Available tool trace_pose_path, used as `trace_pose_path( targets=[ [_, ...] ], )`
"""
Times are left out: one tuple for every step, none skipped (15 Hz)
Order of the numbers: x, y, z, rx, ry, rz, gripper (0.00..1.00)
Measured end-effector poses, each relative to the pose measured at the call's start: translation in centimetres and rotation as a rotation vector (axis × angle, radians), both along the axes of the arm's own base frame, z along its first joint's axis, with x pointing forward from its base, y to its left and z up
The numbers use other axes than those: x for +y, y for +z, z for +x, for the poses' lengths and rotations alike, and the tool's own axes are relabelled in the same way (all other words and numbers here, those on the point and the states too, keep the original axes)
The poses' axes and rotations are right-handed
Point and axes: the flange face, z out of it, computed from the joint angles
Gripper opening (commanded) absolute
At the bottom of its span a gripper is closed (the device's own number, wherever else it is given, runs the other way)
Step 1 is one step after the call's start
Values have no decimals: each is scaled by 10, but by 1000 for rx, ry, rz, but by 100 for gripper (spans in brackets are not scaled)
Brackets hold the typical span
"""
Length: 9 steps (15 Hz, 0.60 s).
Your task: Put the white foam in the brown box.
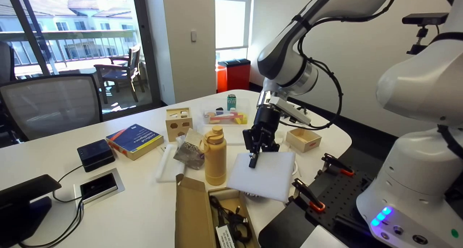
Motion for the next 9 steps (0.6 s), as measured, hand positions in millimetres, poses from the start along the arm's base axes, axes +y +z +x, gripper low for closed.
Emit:
trace_pose_path(
  targets=[
    [6,-6,-2,-5,7,-3,3],
    [10,-12,-3,-12,5,-4,3],
    [14,-18,-4,-22,-6,-5,3],
    [18,-25,-5,-32,-20,-4,3],
    [21,-32,-7,-43,-37,-2,3],
    [25,-39,-8,-55,-58,1,3],
    [29,-45,-9,-68,-78,4,3],
    [33,-51,-10,-80,-99,8,3],
    [36,-56,-10,-92,-121,11,3]
  ],
)
